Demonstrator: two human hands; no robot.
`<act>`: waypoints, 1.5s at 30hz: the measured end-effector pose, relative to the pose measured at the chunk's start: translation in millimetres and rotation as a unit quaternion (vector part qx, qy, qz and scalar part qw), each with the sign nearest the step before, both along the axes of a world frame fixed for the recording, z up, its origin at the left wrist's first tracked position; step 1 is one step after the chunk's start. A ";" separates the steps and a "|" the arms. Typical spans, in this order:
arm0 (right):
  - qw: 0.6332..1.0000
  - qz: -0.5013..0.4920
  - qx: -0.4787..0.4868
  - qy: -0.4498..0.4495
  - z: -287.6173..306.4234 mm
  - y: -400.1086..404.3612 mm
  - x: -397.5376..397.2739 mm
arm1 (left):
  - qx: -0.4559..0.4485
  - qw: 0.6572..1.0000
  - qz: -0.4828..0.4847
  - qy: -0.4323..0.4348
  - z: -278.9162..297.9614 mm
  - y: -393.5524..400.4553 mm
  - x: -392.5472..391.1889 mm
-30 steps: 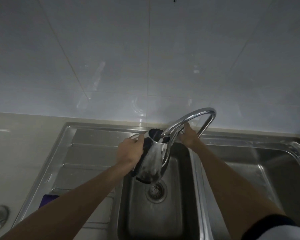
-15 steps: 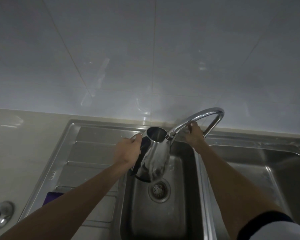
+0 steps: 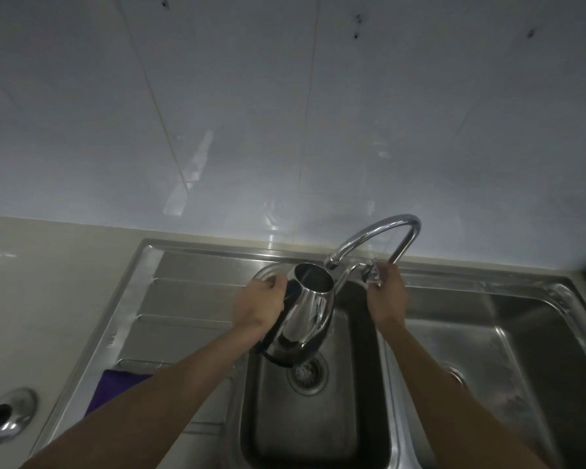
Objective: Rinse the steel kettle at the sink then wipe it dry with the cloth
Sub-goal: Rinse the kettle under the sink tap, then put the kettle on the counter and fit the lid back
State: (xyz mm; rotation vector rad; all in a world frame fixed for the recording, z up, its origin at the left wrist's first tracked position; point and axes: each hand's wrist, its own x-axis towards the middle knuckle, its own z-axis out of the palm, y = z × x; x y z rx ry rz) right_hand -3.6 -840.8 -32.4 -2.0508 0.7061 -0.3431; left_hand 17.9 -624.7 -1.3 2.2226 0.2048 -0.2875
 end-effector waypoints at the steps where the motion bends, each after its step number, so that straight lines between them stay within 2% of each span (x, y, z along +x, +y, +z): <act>1: 1.000 0.010 -0.007 -0.005 2.3 5.4 -9.9 | 0.005 1.000 -0.005 -0.001 0.5 3.7 -7.0; 5: 0.997 0.067 -0.005 -0.024 13.5 32.1 -46.1 | -0.006 1.000 0.007 0.005 -0.1 34.7 -38.6; 8: 0.990 0.122 0.011 -0.069 26.8 66.2 -58.7 | -0.053 0.998 0.040 0.006 2.5 73.7 -57.1; 16: 0.960 0.231 0.126 -0.092 71.4 223.8 -54.6 | -0.087 0.991 0.075 -0.064 27.1 206.5 -75.4; 20: 0.951 0.234 0.170 -0.108 80.6 313.5 -41.0 | -0.058 0.989 0.100 -0.089 30.2 295.3 -62.2; 24: 0.950 0.235 0.176 -0.104 69.6 405.1 -24.5 | -0.016 0.992 0.074 -0.099 30.2 395.3 -36.2; 29: 0.959 0.212 0.162 -0.099 58.8 513.2 -8.8 | -0.006 0.994 0.050 -0.097 16.7 502.7 -2.7; 34: 0.967 0.201 0.142 -0.063 44.9 585.0 7.2 | -0.003 0.997 0.024 -0.077 -0.7 576.0 30.2; 40: 0.983 0.182 0.029 -0.006 43.1 622.8 23.3 | -0.060 0.998 -0.015 -0.026 -25.8 619.3 53.7; 45: 0.981 0.194 -0.014 0.013 41.8 631.4 30.9 | -0.066 0.996 -0.054 -0.006 -29.9 630.9 60.1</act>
